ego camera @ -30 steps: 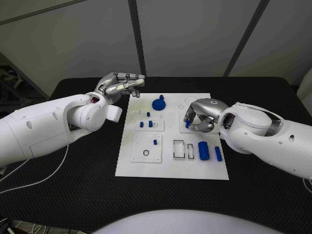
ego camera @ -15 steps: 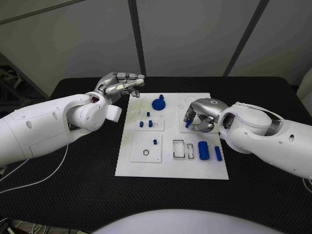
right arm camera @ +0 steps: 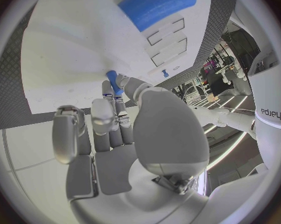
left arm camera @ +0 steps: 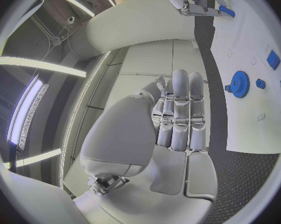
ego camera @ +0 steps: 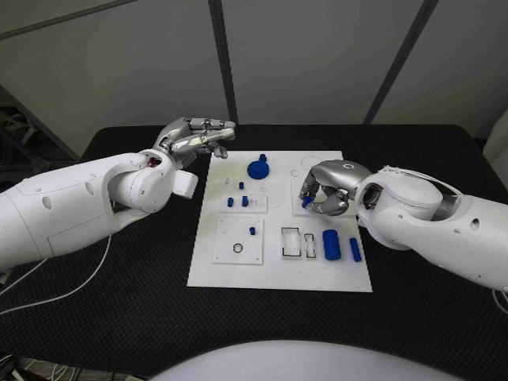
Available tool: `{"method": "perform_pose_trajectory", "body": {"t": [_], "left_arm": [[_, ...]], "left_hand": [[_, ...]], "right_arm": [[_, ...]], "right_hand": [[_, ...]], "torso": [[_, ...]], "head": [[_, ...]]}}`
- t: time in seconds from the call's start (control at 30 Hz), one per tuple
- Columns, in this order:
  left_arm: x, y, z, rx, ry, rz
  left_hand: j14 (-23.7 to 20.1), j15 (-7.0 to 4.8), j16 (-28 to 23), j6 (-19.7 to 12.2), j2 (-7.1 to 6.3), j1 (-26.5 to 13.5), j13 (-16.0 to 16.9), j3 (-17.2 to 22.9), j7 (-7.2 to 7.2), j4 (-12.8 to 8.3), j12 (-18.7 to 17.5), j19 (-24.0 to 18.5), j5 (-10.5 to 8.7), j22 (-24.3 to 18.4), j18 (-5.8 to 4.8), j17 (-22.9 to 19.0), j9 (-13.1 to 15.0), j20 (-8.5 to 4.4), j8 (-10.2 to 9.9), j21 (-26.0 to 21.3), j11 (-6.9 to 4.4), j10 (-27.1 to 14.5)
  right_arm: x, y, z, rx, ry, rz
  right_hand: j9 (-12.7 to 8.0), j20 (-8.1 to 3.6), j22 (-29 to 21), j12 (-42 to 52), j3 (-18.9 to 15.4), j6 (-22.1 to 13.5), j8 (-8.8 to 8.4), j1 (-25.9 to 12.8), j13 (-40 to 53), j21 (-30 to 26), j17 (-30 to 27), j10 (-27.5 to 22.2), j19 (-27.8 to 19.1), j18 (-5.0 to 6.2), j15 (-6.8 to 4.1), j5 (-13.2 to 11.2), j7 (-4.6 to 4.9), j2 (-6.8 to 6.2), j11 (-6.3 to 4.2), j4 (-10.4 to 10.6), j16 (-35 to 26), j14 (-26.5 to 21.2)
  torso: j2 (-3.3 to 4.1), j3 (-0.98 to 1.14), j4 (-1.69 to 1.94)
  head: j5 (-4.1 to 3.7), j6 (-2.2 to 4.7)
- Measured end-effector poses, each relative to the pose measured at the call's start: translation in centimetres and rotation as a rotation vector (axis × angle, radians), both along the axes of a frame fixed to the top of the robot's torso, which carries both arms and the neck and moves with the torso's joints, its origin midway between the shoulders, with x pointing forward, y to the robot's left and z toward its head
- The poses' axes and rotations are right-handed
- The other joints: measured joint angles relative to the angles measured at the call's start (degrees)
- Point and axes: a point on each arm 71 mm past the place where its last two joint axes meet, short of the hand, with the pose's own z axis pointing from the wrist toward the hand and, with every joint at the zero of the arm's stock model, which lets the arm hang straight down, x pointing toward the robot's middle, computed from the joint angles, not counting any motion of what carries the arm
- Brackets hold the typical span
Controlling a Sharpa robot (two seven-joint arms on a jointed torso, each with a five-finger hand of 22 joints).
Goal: Assemble the parts on the task board
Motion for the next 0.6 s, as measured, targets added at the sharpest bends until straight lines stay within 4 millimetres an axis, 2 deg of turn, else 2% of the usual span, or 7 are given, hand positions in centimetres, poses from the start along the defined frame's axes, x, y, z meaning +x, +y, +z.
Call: {"method": "perform_pose_trajectory", "body": {"t": [0.03,0.07,0.2,0.43,0.47,0.5,0.6], "left_arm": [[0.0,0.0,0.0,0.0,0.0,0.0],[0.0,0.0,0.0,0.0,0.0,0.0],[0.0,0.0,0.0,0.0,0.0,0.0],[0.0,-0.1,0.0,0.0,0.0,-0.001],[0.0,-0.1,0.0,0.0,0.001,-0.001],[0.0,-0.1,0.0,0.0,0.001,0.0],[0.0,0.0,-0.1,0.0,0.001,0.0]], "left_hand": [[0.0,0.0,0.0,0.0,0.0,0.0,0.0,0.0,0.0,0.0,0.0,0.0,0.0,0.0,0.0,0.0,0.0,0.0,0.0,0.0,0.0,0.0],[0.0,0.0,0.0,0.0,0.0,0.0,0.0,0.0,0.0,0.0,0.0,0.0,0.0,0.0,0.0,0.0,0.0,0.0,0.0,0.0,0.0,0.0],[0.0,0.0,0.0,0.0,0.0,0.0,0.0,0.0,0.0,0.0,0.0,0.0,0.0,0.0,0.0,0.0,0.0,0.0,0.0,0.0,0.0,0.0],[0.0,0.0,0.0,0.0,0.0,0.0,0.0,0.0,0.0,0.0,0.0,0.0,0.0,0.0,0.0,0.0,0.0,0.0,0.0,0.0,0.0,0.0],[0.0,0.0,0.0,0.0,0.0,0.0,0.0,0.0,0.0,0.0,0.0,0.0,0.0,0.0,0.0,0.0,0.0,0.0,0.0,0.0,0.0,0.0],[0.0,0.0,0.0,0.0,0.0,0.0,0.0,0.2,0.0,-0.2,0.0,0.0,0.0,0.0,0.0,0.0,0.0,0.0,0.0,0.0,0.0,0.0],[0.0,0.0,0.0,0.0,0.0,0.0,0.0,0.2,0.0,-0.2,0.0,0.0,0.0,0.0,0.0,0.0,0.0,0.0,0.0,0.0,0.0,0.0]], "right_arm": [[0.0,0.0,0.0,0.001,-0.002,-0.001],[0.0,0.0,0.0,0.003,-0.004,-0.001],[0.0,0.1,0.2,0.015,-0.019,-0.002],[-0.5,0.2,0.7,0.058,-0.059,0.002],[-0.7,0.2,0.9,0.067,-0.066,0.004],[-0.8,0.3,1.1,0.077,-0.072,0.008],[-1.6,0.5,1.8,0.112,-0.089,0.024]], "right_hand": [[0.1,-0.07,0.0,0.1,0.1,0.5,0.1,0.2,0.1,0.3,0.2,0.6,-0.1,-0.11,-0.11,0.0,-0.16,0.26,-0.16,-0.1,0.1,0.1],[0.2,-0.07,0.0,0.3,0.2,1.0,0.27,0.4,0.2,0.6,0.3,1.0,-0.1,-0.9,-0.31,-0.1,-0.31,0.45,-0.23,-0.2,0.1,0.1],[0.6,-0.61,0.0,0.7,0.1,2.5,0.75,0.8,0.7,1.5,0.8,2.4,0.0,-0.91,-0.72,-0.3,-0.79,1.22,-1.02,-0.8,0.6,0.1],[0.9,-0.91,0.0,0.7,0.0,2.6,0.94,0.9,1.0,2.0,0.6,2.8,-0.1,-0.9,-0.8,0.0,-0.87,1.66,-1.02,-1.4,0.6,0.0],[1.1,-0.91,0.0,0.7,0.2,3.0,0.95,1.9,1.1,2.0,0.5,2.9,-0.1,-0.9,-0.79,0.1,-1.22,2.68,-1.1,-1.6,0.6,0.0],[1.2,-0.91,0.0,0.6,0.3,2.9,0.96,2.1,1.1,2.0,0.5,2.9,-0.1,-0.9,-0.79,0.1,-1.29,2.86,-1.1,-1.7,0.6,0.0],[1.3,-0.91,0.0,0.4,0.3,2.5,0.98,2.1,1.0,2.0,0.5,2.9,-0.1,-0.9,-0.79,0.1,-0.94,2.86,-1.06,-1.7,0.6,0.0]], "torso": [[0.0,0.0,0.01],[0.0,0.0,0.01],[0.0,0.01,0.02],[-0.01,0.02,0.01],[-0.02,0.02,0.01],[-0.04,0.02,0.01],[-0.09,0.0,-0.01]], "head": [[-0.01,0.0],[-0.01,-0.01],[-0.02,-0.05],[-0.1,-0.05],[-0.1,-0.05],[-0.1,-0.03],[-0.11,-0.02]]}}
